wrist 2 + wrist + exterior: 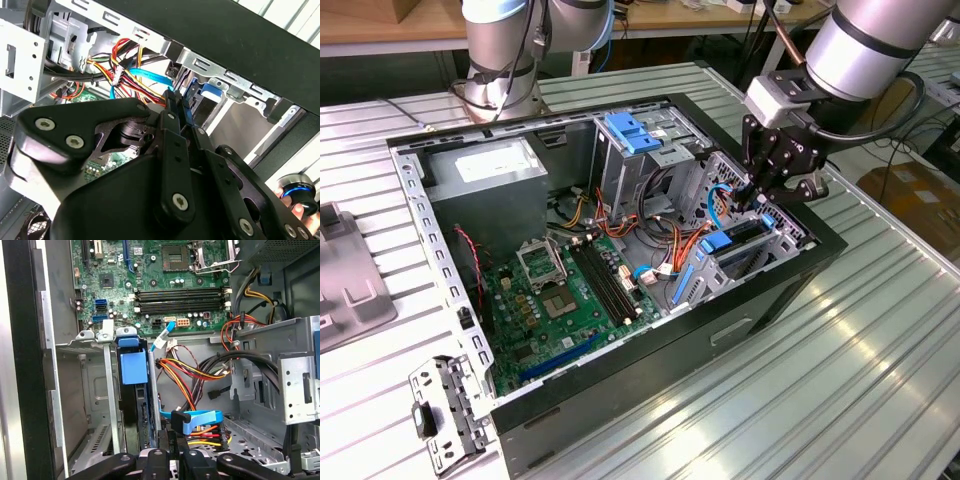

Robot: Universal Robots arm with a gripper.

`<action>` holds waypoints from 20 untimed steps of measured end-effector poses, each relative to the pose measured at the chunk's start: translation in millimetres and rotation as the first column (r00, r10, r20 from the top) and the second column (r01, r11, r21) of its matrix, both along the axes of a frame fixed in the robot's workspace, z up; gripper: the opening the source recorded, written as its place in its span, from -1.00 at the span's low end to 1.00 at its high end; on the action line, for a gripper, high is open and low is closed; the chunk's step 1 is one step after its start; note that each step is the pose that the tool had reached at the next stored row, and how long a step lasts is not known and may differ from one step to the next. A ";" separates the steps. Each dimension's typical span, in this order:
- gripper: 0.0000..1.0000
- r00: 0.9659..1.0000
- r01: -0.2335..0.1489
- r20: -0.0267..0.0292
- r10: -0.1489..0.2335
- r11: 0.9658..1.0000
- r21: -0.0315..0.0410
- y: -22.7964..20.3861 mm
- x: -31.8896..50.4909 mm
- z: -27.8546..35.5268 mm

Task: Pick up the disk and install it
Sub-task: 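Insert the first disk wire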

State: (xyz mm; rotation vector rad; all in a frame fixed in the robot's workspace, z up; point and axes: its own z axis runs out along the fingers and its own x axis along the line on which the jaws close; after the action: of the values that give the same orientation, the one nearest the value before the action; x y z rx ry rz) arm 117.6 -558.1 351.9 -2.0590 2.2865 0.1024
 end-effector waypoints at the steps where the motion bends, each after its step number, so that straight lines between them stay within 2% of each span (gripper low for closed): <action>1: -0.65 1.000 0.000 0.000 0.000 1.000 0.000 0.0 0.0 0.0; 13: -0.65 1.000 -0.002 0.000 0.002 1.000 0.000 -3.0 -0.2 0.0; 20: -0.65 1.000 -0.027 0.000 0.027 1.000 0.000 -3.1 -0.2 0.0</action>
State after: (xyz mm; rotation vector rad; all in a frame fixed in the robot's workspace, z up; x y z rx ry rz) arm 117.4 -561.3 351.9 -2.0905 2.2589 0.1037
